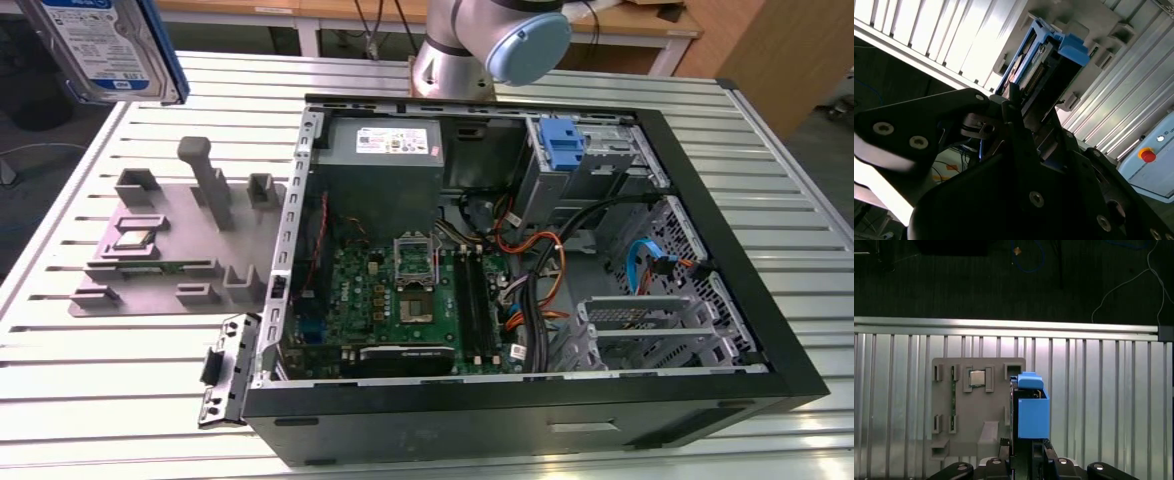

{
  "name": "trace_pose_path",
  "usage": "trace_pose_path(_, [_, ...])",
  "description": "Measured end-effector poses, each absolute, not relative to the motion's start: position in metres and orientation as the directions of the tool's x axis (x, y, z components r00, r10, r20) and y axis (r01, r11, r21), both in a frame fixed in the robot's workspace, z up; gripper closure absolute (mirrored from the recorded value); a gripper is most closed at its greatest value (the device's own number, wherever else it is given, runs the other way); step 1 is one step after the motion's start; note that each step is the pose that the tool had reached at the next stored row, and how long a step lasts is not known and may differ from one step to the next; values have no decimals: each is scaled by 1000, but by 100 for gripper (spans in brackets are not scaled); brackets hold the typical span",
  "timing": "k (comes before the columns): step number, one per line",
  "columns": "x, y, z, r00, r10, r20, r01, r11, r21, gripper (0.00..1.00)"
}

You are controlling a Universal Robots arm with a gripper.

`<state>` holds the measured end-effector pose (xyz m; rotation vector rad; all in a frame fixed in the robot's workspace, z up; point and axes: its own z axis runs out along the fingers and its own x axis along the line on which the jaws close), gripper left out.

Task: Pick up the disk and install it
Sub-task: 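Pick up the disk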

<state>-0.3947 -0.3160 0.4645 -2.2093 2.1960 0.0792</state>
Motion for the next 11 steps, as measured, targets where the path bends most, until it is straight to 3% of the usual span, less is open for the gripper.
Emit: trace_pose_path(11, [-395, -324, 465, 6, -999, -54, -1000, -7, 18, 65])
